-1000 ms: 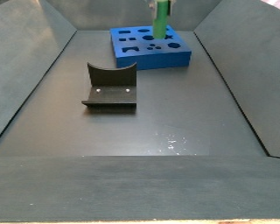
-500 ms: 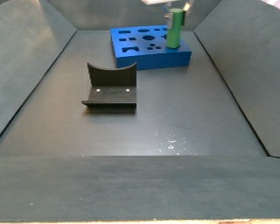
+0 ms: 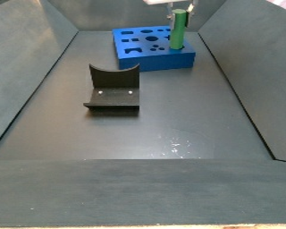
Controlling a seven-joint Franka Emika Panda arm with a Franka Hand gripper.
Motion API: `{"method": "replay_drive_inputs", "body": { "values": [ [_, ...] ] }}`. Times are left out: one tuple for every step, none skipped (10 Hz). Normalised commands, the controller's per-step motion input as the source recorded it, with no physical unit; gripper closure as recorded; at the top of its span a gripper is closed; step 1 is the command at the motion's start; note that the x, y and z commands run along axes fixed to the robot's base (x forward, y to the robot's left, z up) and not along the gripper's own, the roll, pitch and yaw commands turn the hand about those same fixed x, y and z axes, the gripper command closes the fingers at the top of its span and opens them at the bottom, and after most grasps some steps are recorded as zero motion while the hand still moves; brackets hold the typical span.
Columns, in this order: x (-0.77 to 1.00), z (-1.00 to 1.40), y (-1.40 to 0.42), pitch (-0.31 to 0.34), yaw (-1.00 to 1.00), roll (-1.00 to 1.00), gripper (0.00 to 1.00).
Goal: Pick up the hexagon object. Move to above the board. Insert the hexagon object.
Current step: Insert the hexagon object.
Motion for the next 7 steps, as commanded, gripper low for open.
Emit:
{"method": "replay_drive_inputs", "body": {
  "values": [
    [-0.19,-0.17,-0.02,0.000,0.02,0.11,1.00],
    [-0.41,-0.28,-0.35,-0.057,-0.11,0.23,1.00],
    [-0.22,-0.06,-0.17,0.000,-0.21,0.12,1.00],
    [0.00,-0.08,0.00,0.000,0.00,0.00,1.00],
    [0.38,-0.73,0.25,0.071,0.03,0.00,1.00],
    [0.30,-0.89,0.20,0.000,0.04,0.00,1.00],
    [0.35,-0.83,0.05,0.000,0.00,0.00,1.00]
  ]
}}
